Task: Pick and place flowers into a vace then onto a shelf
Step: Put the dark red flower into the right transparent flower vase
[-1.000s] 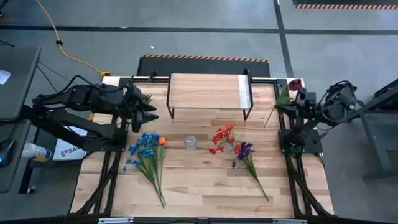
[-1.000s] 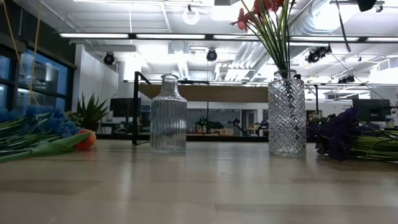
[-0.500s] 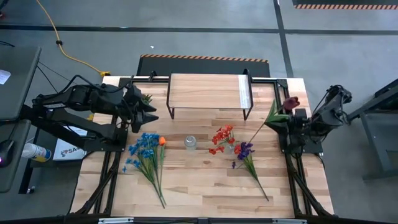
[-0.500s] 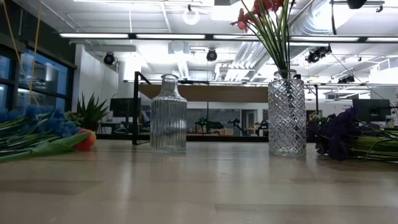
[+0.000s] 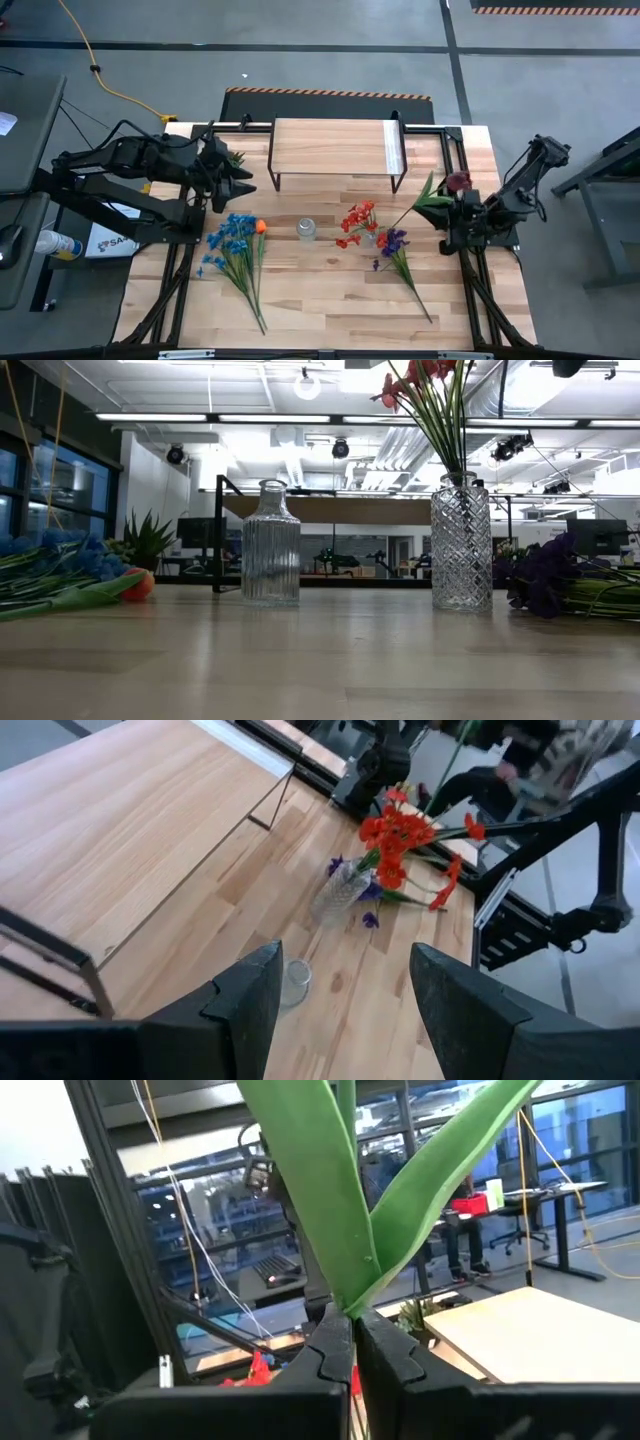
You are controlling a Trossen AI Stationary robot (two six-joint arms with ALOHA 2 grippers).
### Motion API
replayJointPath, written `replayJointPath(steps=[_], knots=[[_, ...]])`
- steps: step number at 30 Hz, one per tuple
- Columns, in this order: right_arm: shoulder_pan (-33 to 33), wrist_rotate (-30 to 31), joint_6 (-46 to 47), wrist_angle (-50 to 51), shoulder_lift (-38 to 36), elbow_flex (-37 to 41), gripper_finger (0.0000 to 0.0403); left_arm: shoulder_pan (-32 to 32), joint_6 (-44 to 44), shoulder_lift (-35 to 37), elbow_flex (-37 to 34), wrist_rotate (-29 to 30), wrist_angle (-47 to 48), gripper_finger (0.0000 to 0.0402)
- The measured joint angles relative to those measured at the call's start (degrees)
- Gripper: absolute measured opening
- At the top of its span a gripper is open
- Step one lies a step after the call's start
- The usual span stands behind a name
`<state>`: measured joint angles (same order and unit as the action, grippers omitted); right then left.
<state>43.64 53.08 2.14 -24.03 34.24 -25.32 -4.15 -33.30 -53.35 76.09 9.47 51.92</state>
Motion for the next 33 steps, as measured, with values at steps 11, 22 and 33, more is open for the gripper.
replayJointPath(steps=[11, 22, 33], knots=[[-3.9, 1.2, 0.3, -4.4, 6.8, 0.0, 0.0, 0.0, 2.7, -6.0, 0.0, -2.2, -2.8, 0.0253], [-6.4, 1.4, 3.9, -3.6, 10.5, 0.0, 0.0, 0.0, 2.8, -6.6, 0.0, -3.1, -2.7, 0.0253], [-6.4, 1.9, 3.7, -3.6, 12.3, 0.0, 0.0, 0.0, 3.0, -6.6, 0.0, -3.1, -2.7, 0.0253]])
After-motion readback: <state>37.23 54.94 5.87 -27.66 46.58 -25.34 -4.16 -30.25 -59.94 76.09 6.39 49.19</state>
